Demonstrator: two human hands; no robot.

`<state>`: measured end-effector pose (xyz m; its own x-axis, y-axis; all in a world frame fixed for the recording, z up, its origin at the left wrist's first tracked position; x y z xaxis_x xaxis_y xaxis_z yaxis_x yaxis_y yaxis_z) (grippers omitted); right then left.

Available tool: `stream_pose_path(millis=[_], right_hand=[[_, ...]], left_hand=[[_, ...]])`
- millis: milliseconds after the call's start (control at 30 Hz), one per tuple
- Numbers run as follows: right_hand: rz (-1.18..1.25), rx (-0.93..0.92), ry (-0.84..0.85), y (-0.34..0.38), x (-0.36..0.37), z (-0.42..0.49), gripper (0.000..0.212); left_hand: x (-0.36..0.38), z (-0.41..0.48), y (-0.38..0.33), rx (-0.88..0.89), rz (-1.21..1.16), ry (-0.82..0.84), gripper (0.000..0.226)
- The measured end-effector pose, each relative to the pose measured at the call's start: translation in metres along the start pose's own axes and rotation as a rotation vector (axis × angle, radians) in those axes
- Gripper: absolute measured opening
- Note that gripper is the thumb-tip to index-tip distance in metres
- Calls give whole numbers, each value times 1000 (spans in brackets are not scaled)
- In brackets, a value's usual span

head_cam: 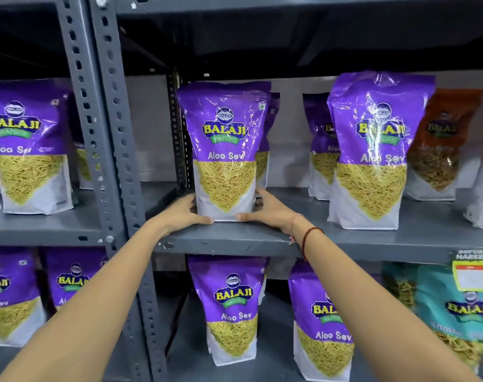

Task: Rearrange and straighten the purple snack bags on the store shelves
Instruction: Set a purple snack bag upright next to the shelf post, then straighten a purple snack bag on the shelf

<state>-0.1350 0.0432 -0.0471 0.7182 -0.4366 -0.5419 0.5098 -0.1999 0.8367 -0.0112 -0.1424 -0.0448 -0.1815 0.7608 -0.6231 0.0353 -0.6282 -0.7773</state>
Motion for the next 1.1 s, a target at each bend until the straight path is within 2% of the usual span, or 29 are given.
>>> stream_pose_path(millis=[133,267,367,500,667,800,900,1100], right_hand=[[15,-6,-15,-2,-5,-12,96],[1,6,-61,-4,-7,-22,101],[-25,6,-80,-3,-7,-27,96],[-69,5,-112,-3,-8,-33,78],[-70,1,-139,-6,-10,-32,76],[-52,13,-169,-7,-13,-33,71],[-54,35,-181,-8,-14,-33,81],[-57,32,-192,-9,-14,-33,71]], left_hand=[[3,-3,-2,47,-63,61,88],[5,-2,-1,84,-77,104,70],[4,-1,-2,91,-90,120,55],[7,-4,-5,110,-95,148,64],[6,-3,-2,125,-108,184,75],[8,-3,-4,121,-42,192,65],[8,-4,-5,115,5,163,60],[8,-8,-6,93,42,153,61]])
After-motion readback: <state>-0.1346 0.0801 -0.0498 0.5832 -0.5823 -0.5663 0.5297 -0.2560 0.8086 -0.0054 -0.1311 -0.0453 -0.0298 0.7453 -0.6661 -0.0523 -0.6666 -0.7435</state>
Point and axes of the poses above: each hand's wrist, its own z-axis towards the middle knuckle, its own x-axis out of the palm, y = z × x, the point moved 3 cm from there along z, towards the middle knuckle, and after that the axes turned 14 degrees about y, right-handed, at the moved point
